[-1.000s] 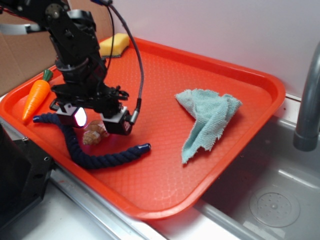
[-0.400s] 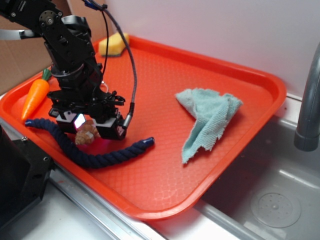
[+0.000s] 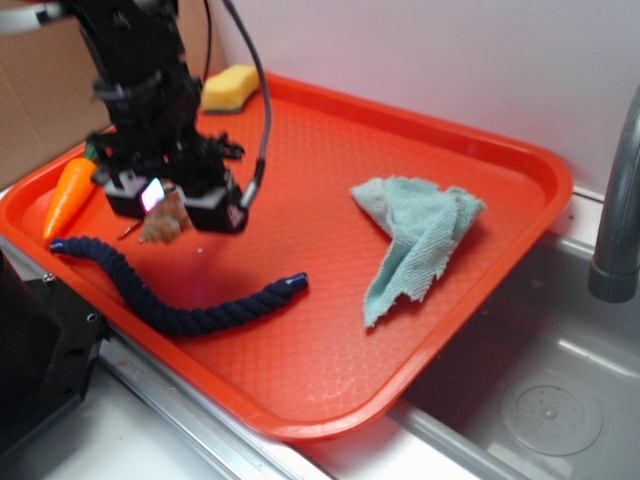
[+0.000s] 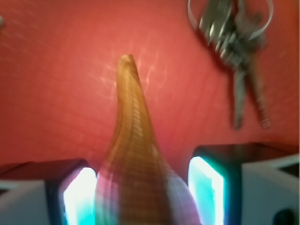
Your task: Grab the shell.
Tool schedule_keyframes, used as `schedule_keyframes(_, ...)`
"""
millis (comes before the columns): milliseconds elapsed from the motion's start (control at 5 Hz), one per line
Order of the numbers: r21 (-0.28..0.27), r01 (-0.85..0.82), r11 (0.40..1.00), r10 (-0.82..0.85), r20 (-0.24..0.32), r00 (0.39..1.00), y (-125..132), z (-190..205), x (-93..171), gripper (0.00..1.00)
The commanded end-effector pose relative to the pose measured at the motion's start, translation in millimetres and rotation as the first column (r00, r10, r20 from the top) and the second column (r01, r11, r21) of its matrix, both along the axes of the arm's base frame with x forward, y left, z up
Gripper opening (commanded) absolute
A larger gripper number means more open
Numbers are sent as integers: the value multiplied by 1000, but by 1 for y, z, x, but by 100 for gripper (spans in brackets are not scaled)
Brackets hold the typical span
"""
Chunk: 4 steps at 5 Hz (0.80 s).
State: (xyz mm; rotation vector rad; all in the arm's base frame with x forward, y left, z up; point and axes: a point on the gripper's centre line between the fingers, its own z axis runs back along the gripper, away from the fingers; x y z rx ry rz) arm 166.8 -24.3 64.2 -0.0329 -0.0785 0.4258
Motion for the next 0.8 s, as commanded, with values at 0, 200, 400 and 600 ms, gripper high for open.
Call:
schedule_keyframes(0, -75, 158, 985, -152, 73, 986, 18, 97, 19, 0)
schedule_keyframes(200, -110, 161, 981, -153, 82, 985, 26, 122, 19, 0)
schedule_keyframes(400, -93, 135, 987, -129, 61, 990, 27, 129, 14, 0)
schedule_keyframes(600, -113, 64, 992, -66, -13, 998, 30, 124, 19, 0)
